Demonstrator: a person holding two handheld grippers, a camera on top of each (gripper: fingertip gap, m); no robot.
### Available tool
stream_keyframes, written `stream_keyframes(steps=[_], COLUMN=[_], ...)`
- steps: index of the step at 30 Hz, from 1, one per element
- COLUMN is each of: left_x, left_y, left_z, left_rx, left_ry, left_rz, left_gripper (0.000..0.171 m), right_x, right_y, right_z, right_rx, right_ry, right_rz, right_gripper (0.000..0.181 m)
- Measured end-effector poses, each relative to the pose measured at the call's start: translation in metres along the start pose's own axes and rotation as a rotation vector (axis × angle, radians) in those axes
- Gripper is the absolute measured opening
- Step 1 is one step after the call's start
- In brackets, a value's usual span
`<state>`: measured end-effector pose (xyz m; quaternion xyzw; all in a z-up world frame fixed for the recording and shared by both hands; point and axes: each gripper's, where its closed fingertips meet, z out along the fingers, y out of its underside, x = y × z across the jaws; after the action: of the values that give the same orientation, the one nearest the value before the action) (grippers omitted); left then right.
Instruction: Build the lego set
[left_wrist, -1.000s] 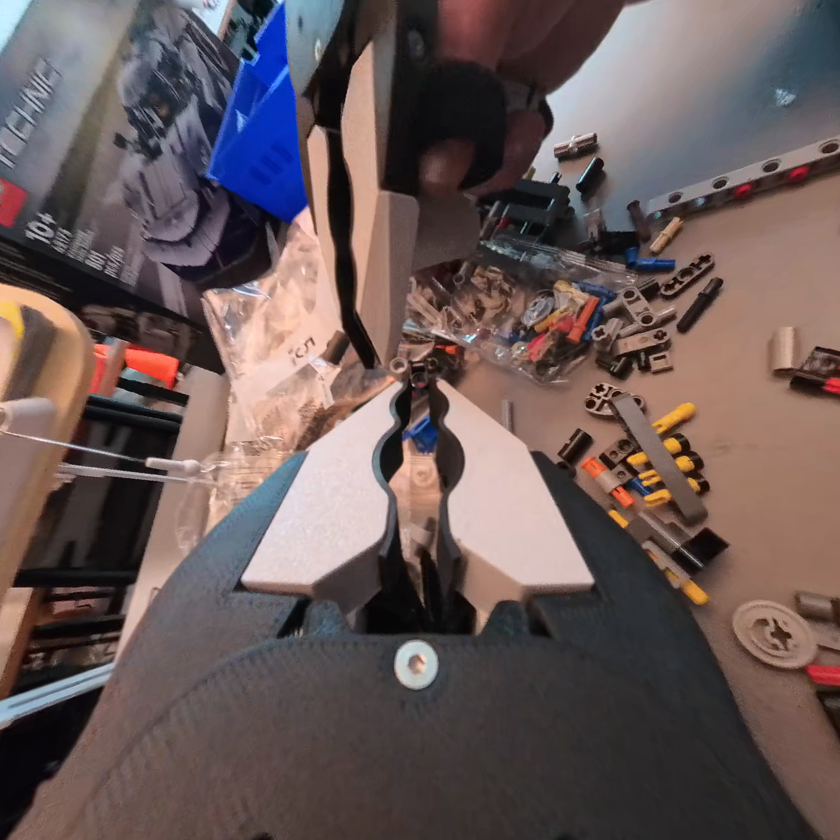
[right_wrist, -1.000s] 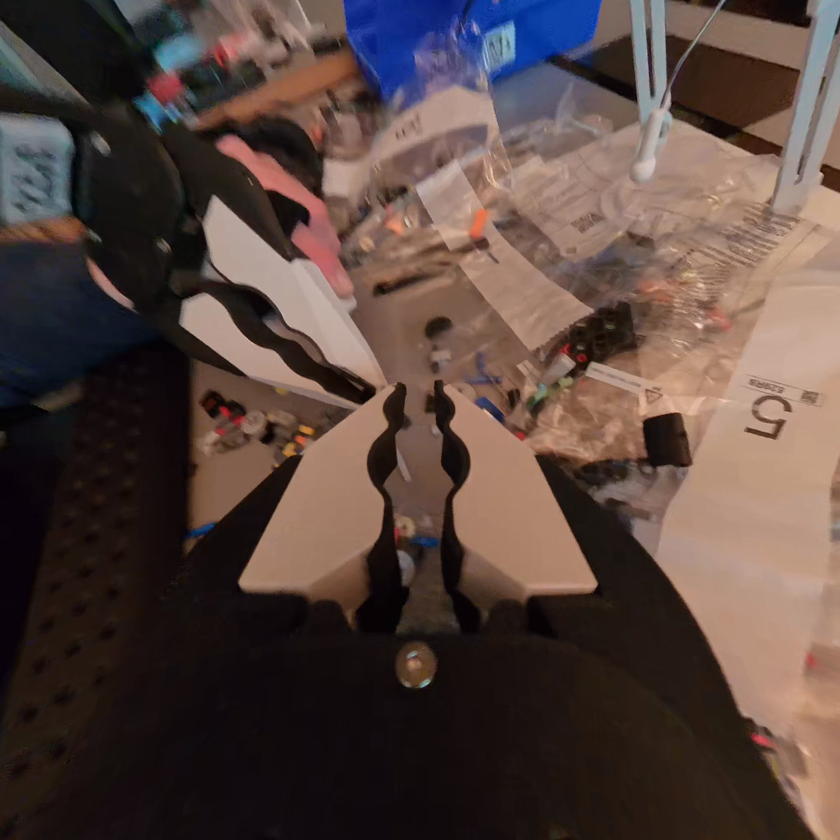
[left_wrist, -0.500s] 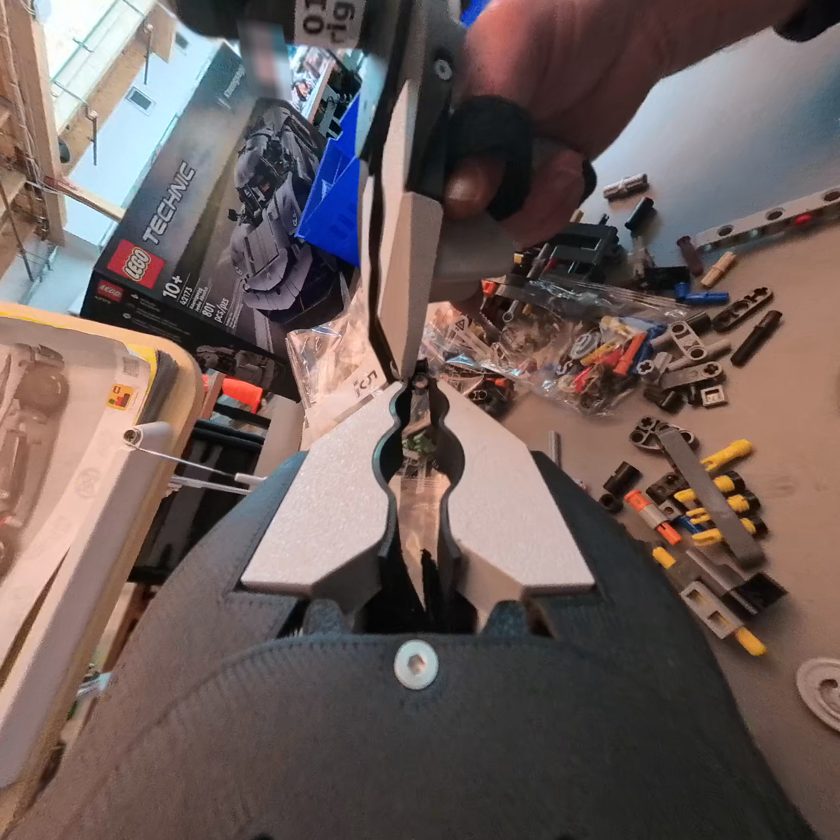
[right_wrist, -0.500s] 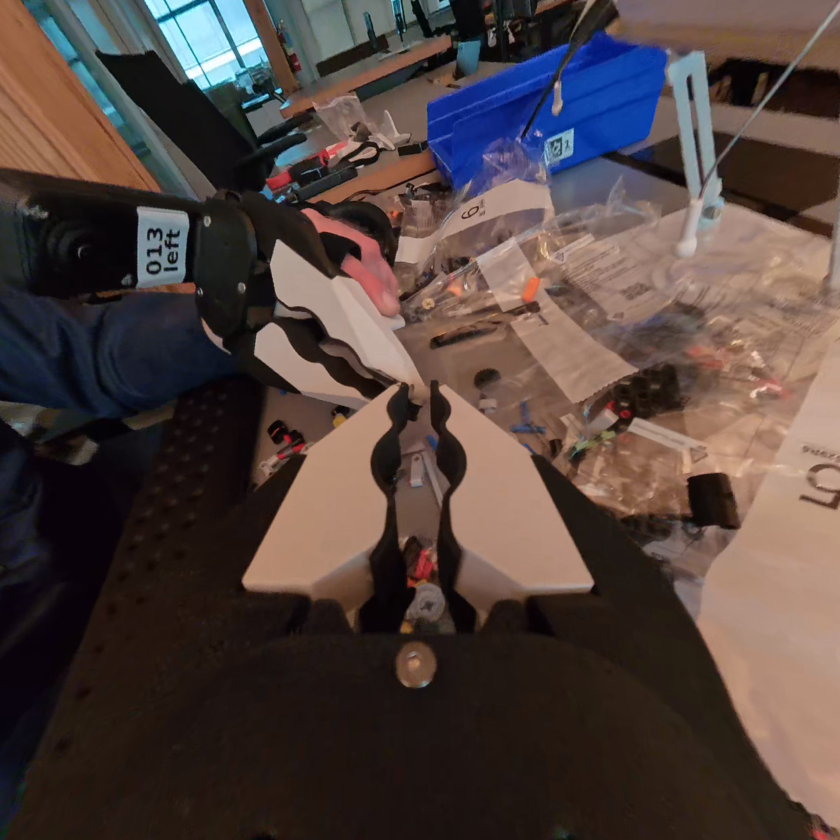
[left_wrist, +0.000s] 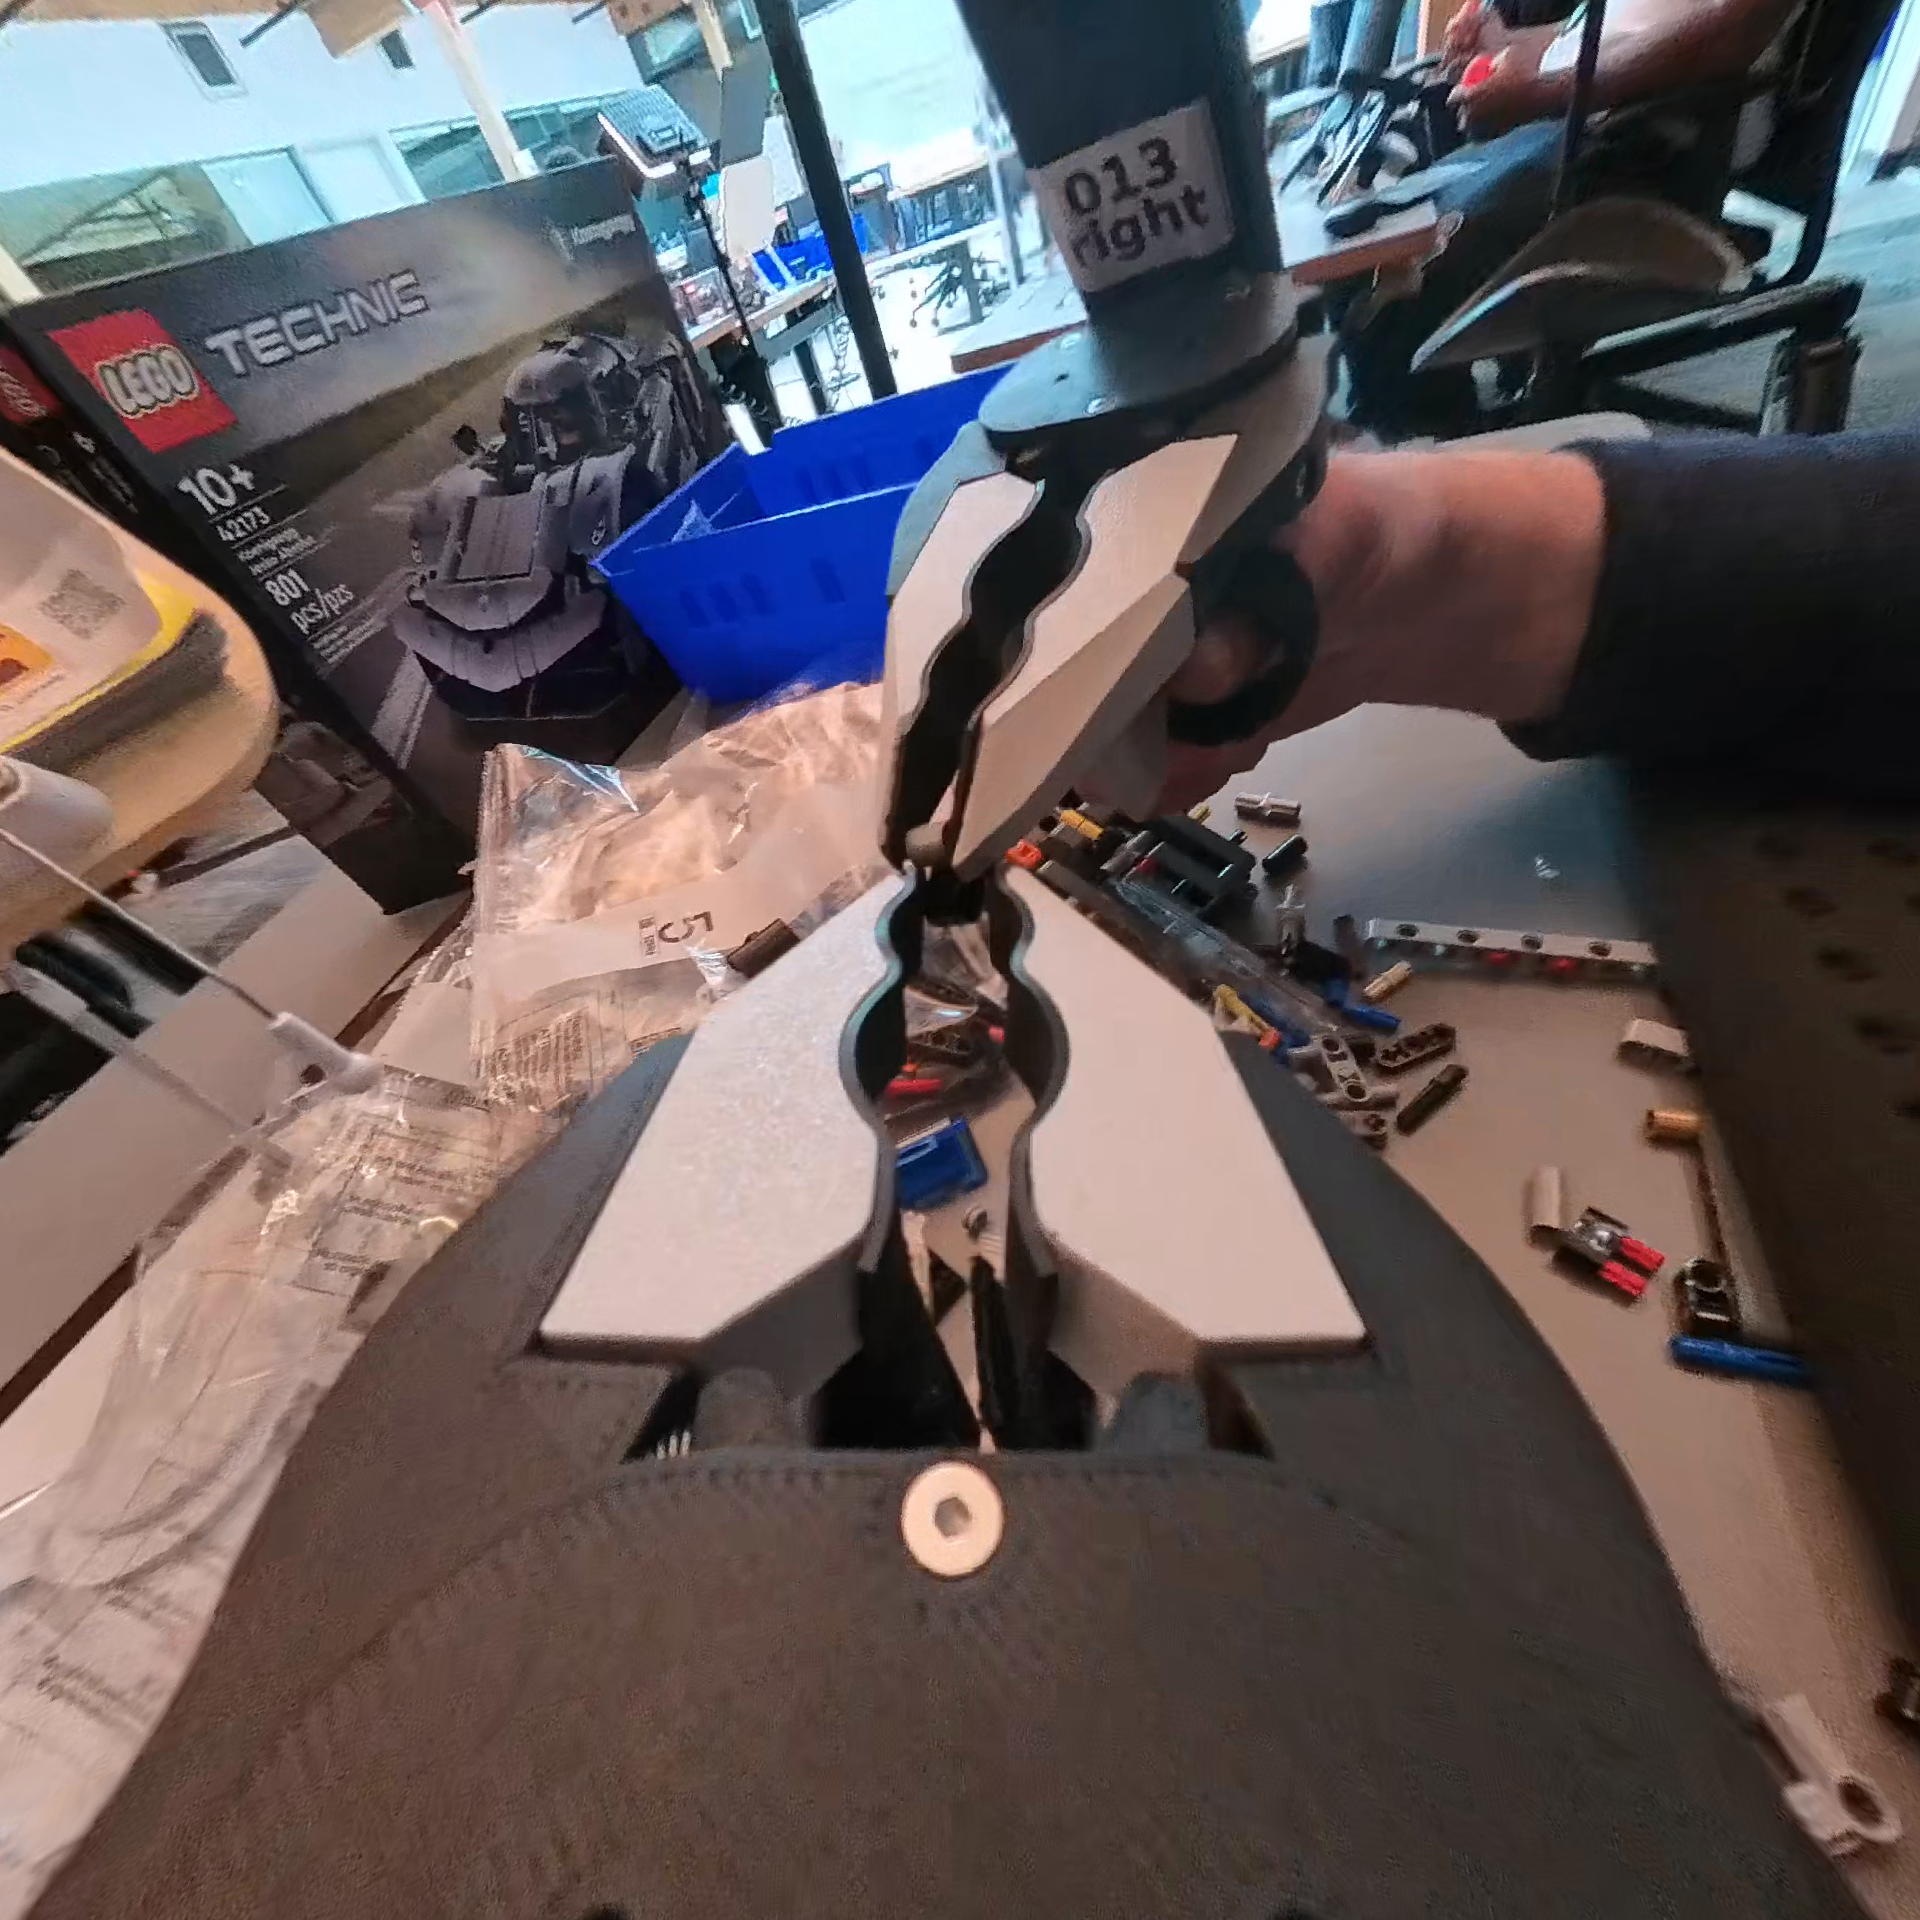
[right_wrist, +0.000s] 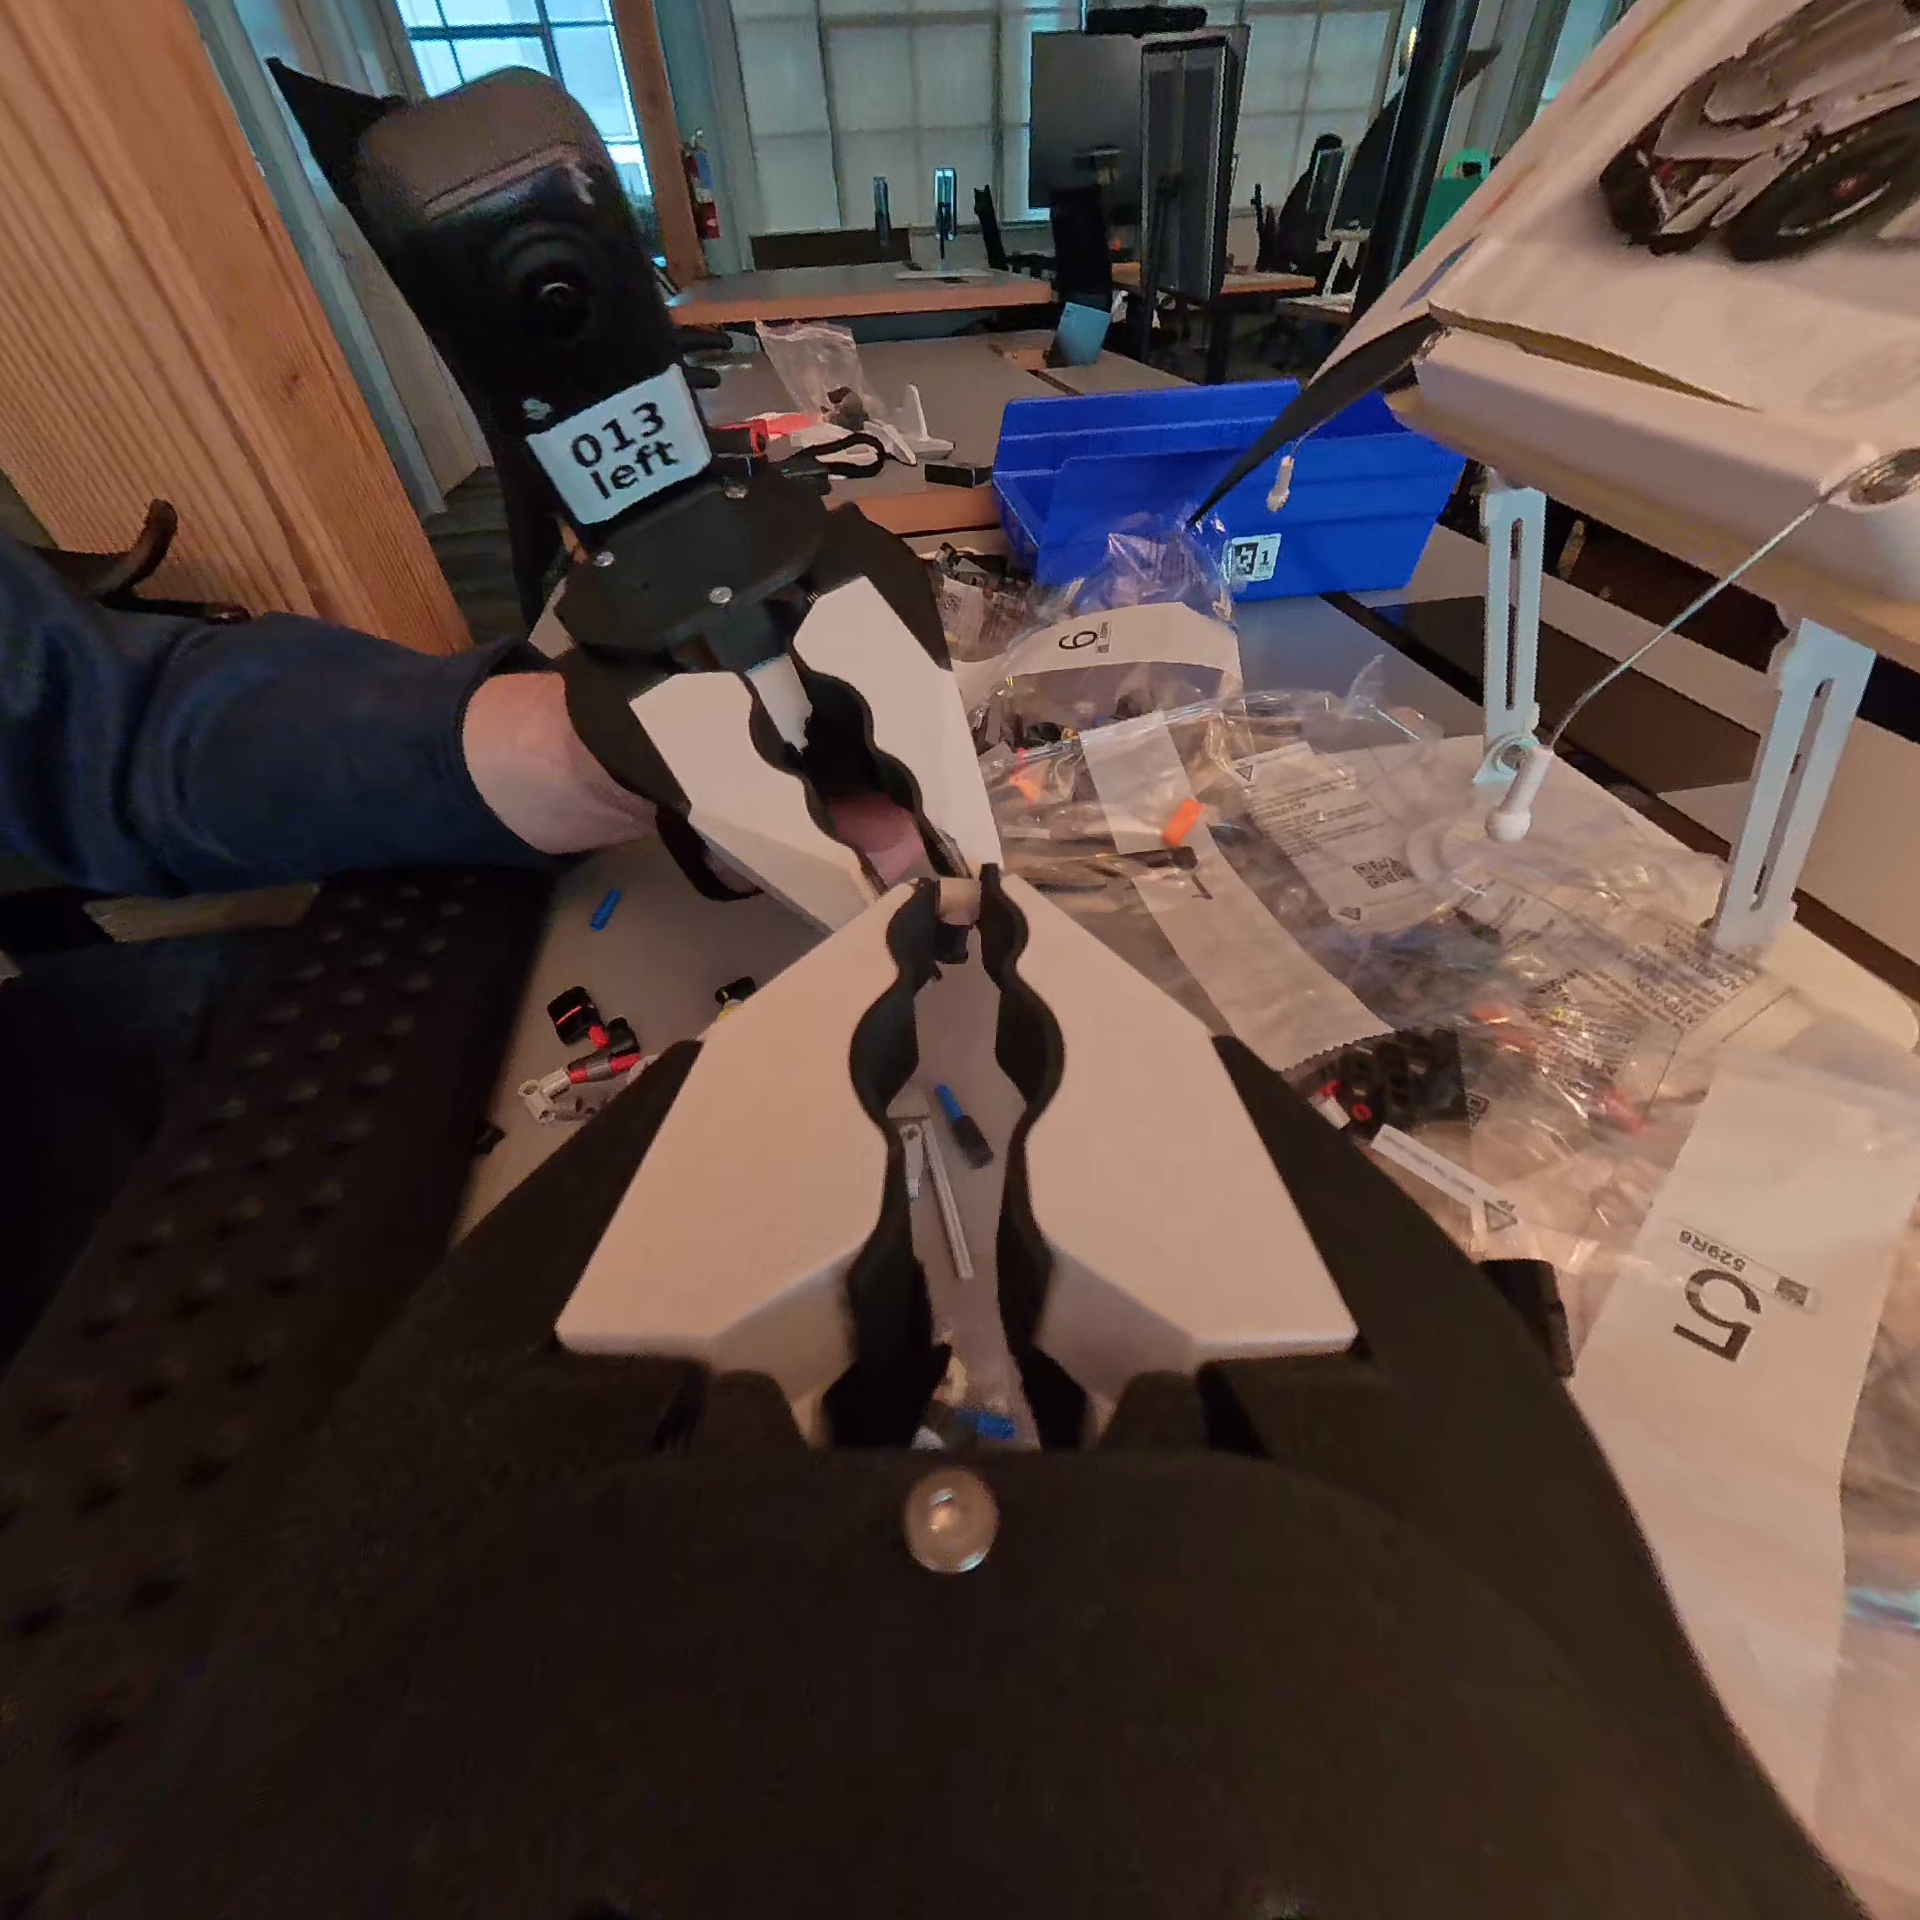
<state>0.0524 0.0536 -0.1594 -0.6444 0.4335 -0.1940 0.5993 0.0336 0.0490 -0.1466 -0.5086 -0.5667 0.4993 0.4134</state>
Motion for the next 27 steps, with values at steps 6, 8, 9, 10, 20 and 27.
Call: stream_keyframes(steps=[6,8,9,10,20,27], left_x=[0.002,0.001,0.001,0.001,0.003,0.004], left_y=[-0.003,0.001,0.005,0.009,-0.006,-0.01], left_z=[-0.003,-0.003,-0.002,-0.002,-0.003,-0.009], left_rx=[0.01,-0.037,-0.073,-0.108,-0.001,-0.018], left_ry=[0.023,-0.01,-0.019,-0.03,0.017,0.011], left_rz=[-0.01,0.075,0.123,0.174,0.034,0.094], left_gripper=[0.008,0.008,0.008,0.008,0.009,0.008], right_x=[-0.003,-0.003,-0.003,-0.003,-0.009,-0.014], right_y=[-0.003,0.002,0.006,0.009,-0.007,-0.015], right_z=[0.0,0.001,0.002,0.003,-0.001,0.0], right_rx=[0.011,-0.025,-0.049,-0.072,0.021,0.062], right_ry=[-0.007,0.0,0.003,0.01,-0.022,-0.044], right_rz=[-0.014,-0.021,-0.035,-0.051,-0.045,-0.043], right_gripper=[0.006,0.006,0.006,0.007,0.005,0.004])
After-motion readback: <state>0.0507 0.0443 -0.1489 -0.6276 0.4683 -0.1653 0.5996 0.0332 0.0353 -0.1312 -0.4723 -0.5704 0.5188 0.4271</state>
